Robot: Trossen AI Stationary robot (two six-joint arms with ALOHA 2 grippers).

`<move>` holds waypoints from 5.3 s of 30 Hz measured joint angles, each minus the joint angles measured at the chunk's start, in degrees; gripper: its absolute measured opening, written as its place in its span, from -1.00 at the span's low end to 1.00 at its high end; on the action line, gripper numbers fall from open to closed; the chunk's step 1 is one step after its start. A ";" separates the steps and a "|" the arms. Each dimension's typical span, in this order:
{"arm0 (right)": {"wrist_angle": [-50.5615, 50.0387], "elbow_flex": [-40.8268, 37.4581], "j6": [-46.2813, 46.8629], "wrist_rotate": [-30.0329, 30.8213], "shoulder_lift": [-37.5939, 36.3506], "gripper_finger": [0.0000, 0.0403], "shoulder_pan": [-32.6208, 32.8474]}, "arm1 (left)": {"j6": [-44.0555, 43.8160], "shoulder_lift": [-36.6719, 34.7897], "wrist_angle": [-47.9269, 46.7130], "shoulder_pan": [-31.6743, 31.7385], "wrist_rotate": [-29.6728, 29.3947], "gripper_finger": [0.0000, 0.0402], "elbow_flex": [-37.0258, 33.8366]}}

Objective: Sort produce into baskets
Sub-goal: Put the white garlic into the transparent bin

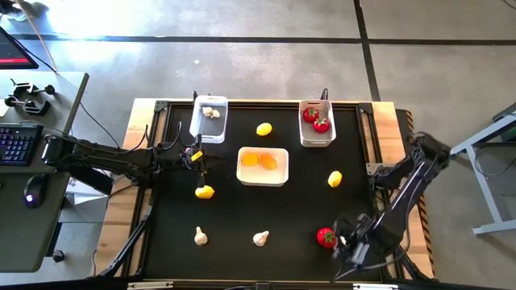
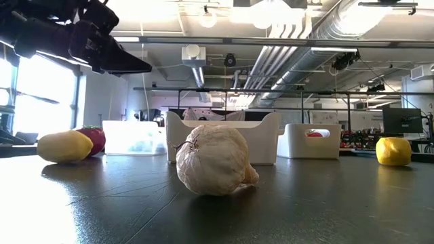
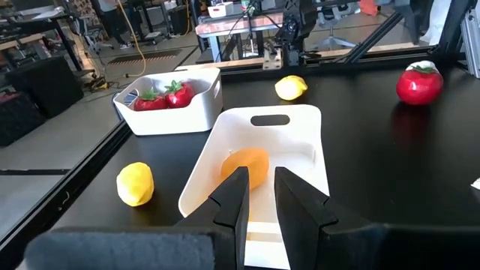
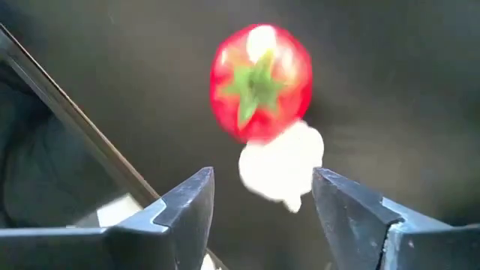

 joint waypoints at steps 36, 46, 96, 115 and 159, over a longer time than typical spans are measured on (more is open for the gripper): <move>-4.90 1.80 3.40 2.10 10.30 0.28 3.89 | -0.05 0.02 0.01 0.02 0.00 -0.74 0.00; 0.83 -3.70 1.21 -0.23 10.14 0.28 2.94 | -0.07 0.00 -0.01 0.02 0.00 -0.74 0.00; 18.90 -0.21 -72.99 41.70 -7.47 -0.06 -41.59 | -7.41 4.21 9.12 2.24 5.25 -1.00 -0.02; 66.30 -0.21 -108.70 -1.42 5.89 -0.06 -61.01 | -9.25 22.28 24.39 12.21 27.45 -1.00 4.00; 74.75 -0.21 -110.93 -4.21 6.61 -0.06 -57.35 | 4.90 25.72 30.67 6.08 15.87 -0.71 7.87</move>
